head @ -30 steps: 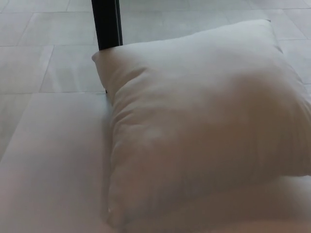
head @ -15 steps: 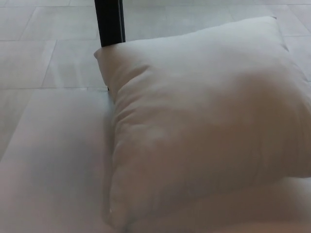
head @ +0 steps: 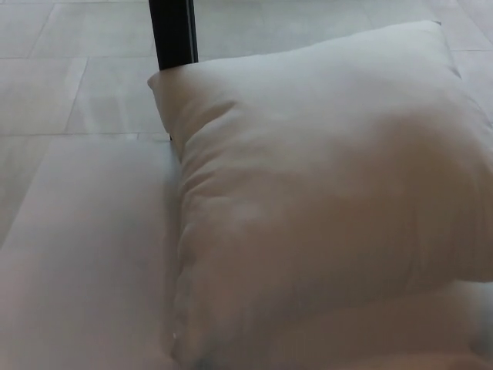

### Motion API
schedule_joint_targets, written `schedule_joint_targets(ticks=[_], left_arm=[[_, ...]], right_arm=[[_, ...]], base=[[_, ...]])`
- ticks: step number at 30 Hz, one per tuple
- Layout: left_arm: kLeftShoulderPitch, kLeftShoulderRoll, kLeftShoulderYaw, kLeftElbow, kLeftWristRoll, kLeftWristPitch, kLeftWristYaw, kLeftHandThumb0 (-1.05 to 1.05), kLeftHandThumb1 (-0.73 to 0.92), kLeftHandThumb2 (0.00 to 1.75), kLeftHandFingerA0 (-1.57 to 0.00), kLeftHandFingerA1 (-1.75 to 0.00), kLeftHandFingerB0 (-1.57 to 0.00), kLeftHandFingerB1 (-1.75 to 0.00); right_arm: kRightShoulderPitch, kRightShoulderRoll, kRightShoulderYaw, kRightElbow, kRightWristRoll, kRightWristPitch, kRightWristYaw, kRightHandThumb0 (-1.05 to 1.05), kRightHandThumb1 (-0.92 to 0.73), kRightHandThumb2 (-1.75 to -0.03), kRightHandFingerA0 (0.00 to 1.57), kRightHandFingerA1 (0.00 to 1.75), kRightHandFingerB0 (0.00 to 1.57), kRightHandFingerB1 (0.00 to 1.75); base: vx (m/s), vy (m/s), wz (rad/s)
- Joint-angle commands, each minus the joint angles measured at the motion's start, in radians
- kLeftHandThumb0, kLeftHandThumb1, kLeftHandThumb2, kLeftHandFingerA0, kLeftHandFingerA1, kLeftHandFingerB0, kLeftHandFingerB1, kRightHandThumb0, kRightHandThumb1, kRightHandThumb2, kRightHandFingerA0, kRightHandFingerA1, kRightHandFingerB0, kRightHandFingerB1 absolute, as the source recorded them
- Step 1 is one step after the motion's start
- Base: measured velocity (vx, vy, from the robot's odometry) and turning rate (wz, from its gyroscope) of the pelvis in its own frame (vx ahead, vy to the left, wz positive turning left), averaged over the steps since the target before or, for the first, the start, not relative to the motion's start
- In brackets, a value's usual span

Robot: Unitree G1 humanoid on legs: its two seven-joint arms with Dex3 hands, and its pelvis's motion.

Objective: The robot uses its left hand to press on the left side of the pillow kept in the middle of the desk and uses its right hand to lift up and the right side of the pillow and turn it over

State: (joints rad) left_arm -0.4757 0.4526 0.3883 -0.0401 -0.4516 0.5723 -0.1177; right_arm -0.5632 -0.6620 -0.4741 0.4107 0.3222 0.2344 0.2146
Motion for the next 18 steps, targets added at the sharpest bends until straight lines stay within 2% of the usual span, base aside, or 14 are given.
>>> schedule_joint_targets(ticks=[1, 2, 3, 6, 7, 8, 9, 11, 12, 14, 15, 16, 17, 18], left_arm=[[-0.089, 0.032, -0.288, -0.041, 0.049, 0.355, -0.023, -1.05, 0.82, 1.25, 0.0, -0.28, 0.0, 0.0], [-0.102, 0.04, -0.318, -0.033, 0.053, 0.376, -0.031, -1.05, 0.83, 1.25, 0.0, -0.26, 0.0, 0.0], [-0.11, 0.054, -0.367, -0.02, 0.08, 0.366, -0.049, -1.05, 0.85, 1.25, -0.01, -0.31, 0.0, 0.0], [-0.129, 0.064, -0.428, -0.002, 0.104, 0.388, -0.043, -1.05, 0.81, 1.25, 0.0, -0.3, 0.0, 0.0], [-0.146, 0.08, -0.495, 0.006, 0.126, 0.39, -0.074, -1.05, 0.84, 1.27, 0.0, -0.29, 0.0, -0.09], [-0.146, 0.075, -0.5, 0.009, 0.124, 0.391, -0.07, -1.05, 0.84, 1.27, 0.0, -0.29, 0.0, -0.09], [-0.151, 0.075, -0.509, 0.011, 0.122, 0.402, -0.061, -1.05, 0.83, 1.25, 0.0, -0.29, 0.0, -0.08], [-0.162, 0.065, -0.538, 0.02, 0.119, 0.441, -0.05, -1.05, 0.81, 1.24, 0.0, -0.24, 0.0, -0.01], [-0.133, 0.039, -0.546, 0.023, 0.124, 0.385, -0.051, -1.01, 0.79, 1.21, 0.0, -0.21, -0.03, -0.12], [-0.128, 0.032, -0.549, 0.026, 0.124, 0.369, -0.047, -1.01, 0.79, 1.21, 0.0, -0.21, -0.03, -0.12], [-0.129, 0.019, -0.567, 0.041, 0.133, 0.365, -0.039, -0.97, 0.92, 0.75, 0.0, -0.2, 0.0, -0.17], [-0.134, -0.022, -0.578, 0.053, 0.123, 0.401, -0.013, -1.05, 0.81, 1.22, 0.0, -0.26, 0.0, -0.01], [-0.136, -0.048, -0.592, 0.054, 0.126, 0.427, 0.011, -1.05, 0.81, 1.22, 0.0, -0.26, 0.0, -0.01], [-0.138, -0.06, -0.609, 0.057, 0.135, 0.438, 0.02, -1.05, 0.85, 1.25, -0.07, -0.36, 0.0, -0.07]], right_arm=[[-0.134, 0.033, 0.253, -0.042, -0.07, 0.237, 0.085, -0.99, -0.75, -1.24, 0.05, 0.4, 0.1, 0.09], [-0.143, 0.037, 0.265, -0.027, -0.075, 0.249, 0.076, -1.05, -0.92, -0.78, 0.06, 0.39, 0.03, 0.27], [-0.153, 0.043, 0.277, -0.002, -0.083, 0.246, 0.074, -0.96, -0.72, -1.23, 0.02, 0.43, 0.11, 0.14], [-0.164, 0.055, 0.296, 0.028, -0.081, 0.256, 0.068, -0.98, -0.71, -1.2, 0.03, 0.41, 0.08, 0.17], [-0.16, 0.066, 0.306, 0.046, -0.081, 0.261, 0.068, -1.05, -0.74, -1.24, 0.0, 0.36, 0.15, 0.09], [-0.161, 0.069, 0.309, 0.052, -0.079, 0.261, 0.066, -1.05, -0.74, -1.24, 0.0, 0.36, 0.15, 0.09], [-0.163, 0.07, 0.315, 0.056, -0.076, 0.27, 0.063, -1.04, -0.71, -1.19, 0.09, 0.39, 0.13, 0.12], [-0.164, 0.077, 0.327, 0.07, -0.076, 0.283, 0.059, -1.01, -0.71, -1.19, 0.07, 0.4, 0.12, 0.13], [-0.167, 0.085, 0.346, 0.087, -0.09, 0.282, 0.057, -0.98, -0.73, -1.2, 0.07, 0.44, 0.1, 0.17], [-0.176, 0.085, 0.358, 0.098, -0.096, 0.283, 0.056, -0.98, -0.73, -1.2, 0.07, 0.44, 0.1, 0.17], [-0.181, 0.09, 0.364, 0.104, -0.099, 0.292, 0.049, -0.95, -0.71, -1.21, 0.02, 0.44, 0.04, 0.19], [-0.181, 0.105, 0.371, 0.113, -0.1, 0.288, 0.04, -0.99, -0.71, -1.19, 0.06, 0.47, 0.12, 0.18], [-0.181, 0.113, 0.38, 0.12, -0.105, 0.285, 0.037, -0.99, -0.71, -1.19, 0.06, 0.47, 0.12, 0.18], [-0.178, 0.118, 0.383, 0.119, -0.102, 0.288, 0.04, -0.95, -0.7, -1.2, 0.04, 0.45, 0.1, 0.16]], base=[[0.0, 0.0, 0.0], [0.0, 0.0, 0.0], [0.0, 0.0, 0.0], [0.0, 0.0, 0.0], [0.0, 0.0, 0.0], [0.0, 0.0, 0.0], [0.0, 0.0, 0.0], [0.0, 0.0, 0.0], [0.0, 0.0, 0.0], [0.0, 0.0, 0.0], [0.0, 0.0, 0.0], [0.0, 0.0, 0.0], [0.0, 0.0, 0.0], [0.0, 0.0, 0.0]])
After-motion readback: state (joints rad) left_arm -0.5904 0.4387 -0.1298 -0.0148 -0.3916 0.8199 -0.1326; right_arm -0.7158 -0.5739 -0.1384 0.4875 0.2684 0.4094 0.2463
